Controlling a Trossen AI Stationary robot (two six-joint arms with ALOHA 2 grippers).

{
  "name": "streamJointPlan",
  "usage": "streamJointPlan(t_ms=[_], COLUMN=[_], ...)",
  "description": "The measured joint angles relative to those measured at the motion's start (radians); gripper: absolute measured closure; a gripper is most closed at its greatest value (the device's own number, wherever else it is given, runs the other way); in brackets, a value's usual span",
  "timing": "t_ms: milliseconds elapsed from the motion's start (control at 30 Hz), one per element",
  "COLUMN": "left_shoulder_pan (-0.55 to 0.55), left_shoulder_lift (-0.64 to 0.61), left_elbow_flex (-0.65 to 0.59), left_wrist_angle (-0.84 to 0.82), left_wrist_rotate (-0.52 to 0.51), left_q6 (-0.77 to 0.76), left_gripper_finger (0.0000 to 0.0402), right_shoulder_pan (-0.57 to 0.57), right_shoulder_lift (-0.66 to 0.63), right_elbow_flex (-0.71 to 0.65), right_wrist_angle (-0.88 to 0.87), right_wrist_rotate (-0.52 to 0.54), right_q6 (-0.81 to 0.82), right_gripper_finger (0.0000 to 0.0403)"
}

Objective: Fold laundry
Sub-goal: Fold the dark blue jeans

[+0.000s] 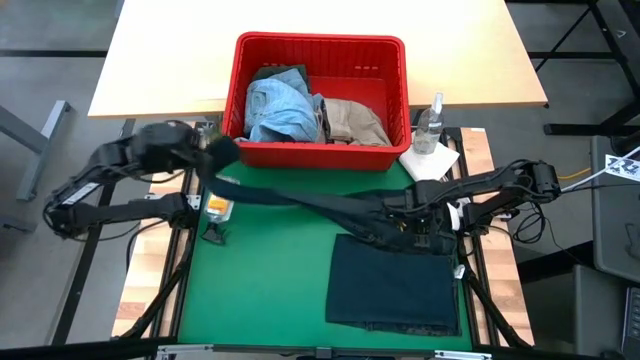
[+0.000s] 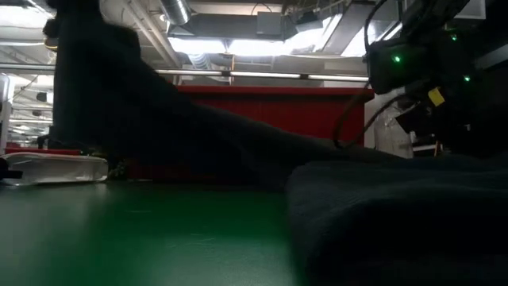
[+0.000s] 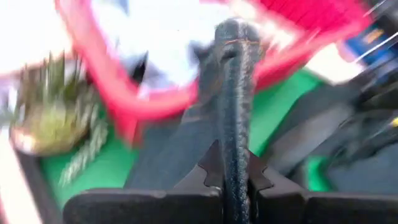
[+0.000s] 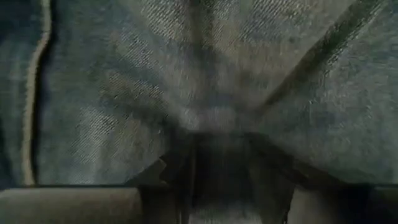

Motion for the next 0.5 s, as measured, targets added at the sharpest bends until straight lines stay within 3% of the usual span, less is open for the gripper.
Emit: streamJointPlan(t_ms=[133,267,500], left_shoulder_pan=[-0.011,-0.014,-0.014], left_shoulder_lift=[-0.066,-0.108,-0.117], left_elbow_flex=[0.025,0.025,0.025], left_wrist_angle=[0.146,0.217,0.218], left_wrist_rotate=[-0.004,0.044,0.156], left_q6=[0.144,0.276,0.32], left_gripper_finger=[0.0401,0.0401,0.0401], right_shoulder_pan=[0.0,0.0,0.0], right_shoulder_lift=[0.0,0.0,0.0], right_elbow_flex=[0.072,0.152,0.24], right_wrist_angle=[0.004,0.013,0.078], right_wrist_rotate=[0.002,0.074,0.188], right_q6=[-0.047,-0.076,-0.098], right_gripper_finger=[0.0267,0.0267,0.0267])
